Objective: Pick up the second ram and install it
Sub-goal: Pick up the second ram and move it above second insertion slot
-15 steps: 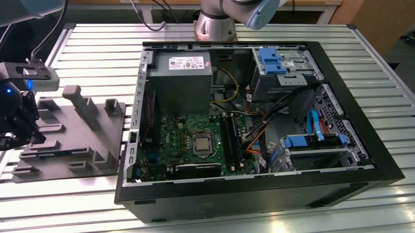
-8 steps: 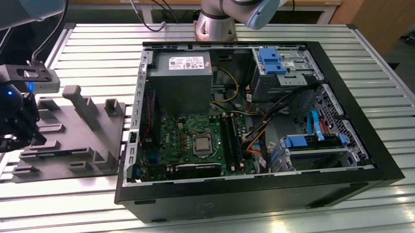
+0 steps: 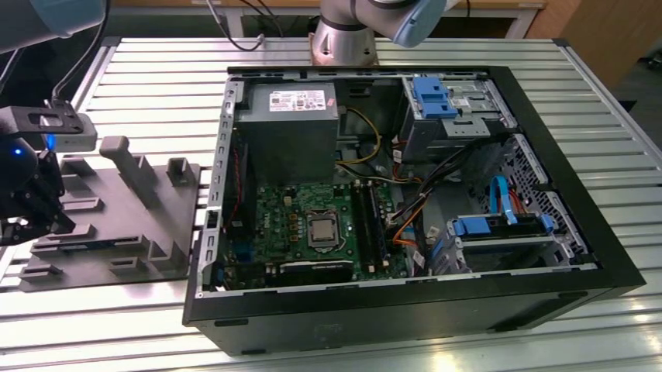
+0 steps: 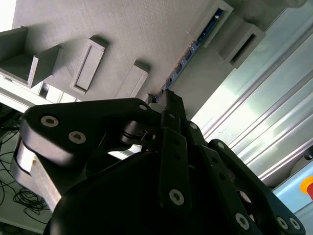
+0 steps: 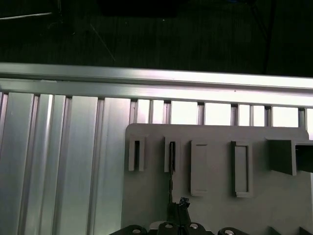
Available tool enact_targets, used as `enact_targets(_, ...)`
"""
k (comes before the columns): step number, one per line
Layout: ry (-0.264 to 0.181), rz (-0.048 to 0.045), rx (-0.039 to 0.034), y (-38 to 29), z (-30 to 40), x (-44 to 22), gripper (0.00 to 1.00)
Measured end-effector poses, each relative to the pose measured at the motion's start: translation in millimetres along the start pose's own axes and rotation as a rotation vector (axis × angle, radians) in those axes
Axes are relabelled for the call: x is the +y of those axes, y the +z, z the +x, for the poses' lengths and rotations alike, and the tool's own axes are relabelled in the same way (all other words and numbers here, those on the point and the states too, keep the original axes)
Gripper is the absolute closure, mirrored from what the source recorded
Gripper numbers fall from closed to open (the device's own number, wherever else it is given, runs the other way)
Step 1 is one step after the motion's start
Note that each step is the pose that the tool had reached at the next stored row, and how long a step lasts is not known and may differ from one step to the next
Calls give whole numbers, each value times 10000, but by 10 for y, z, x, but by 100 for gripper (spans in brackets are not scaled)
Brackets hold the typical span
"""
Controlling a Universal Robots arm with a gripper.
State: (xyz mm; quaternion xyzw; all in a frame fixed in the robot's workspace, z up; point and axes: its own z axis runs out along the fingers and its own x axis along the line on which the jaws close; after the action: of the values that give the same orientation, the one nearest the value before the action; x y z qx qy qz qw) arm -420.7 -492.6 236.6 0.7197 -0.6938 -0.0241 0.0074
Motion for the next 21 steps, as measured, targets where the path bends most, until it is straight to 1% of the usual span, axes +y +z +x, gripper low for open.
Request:
enact_targets(17, 0, 0, 0, 50, 15, -2, 89)
enact_targets(21, 1, 1, 0, 76, 24, -2, 89)
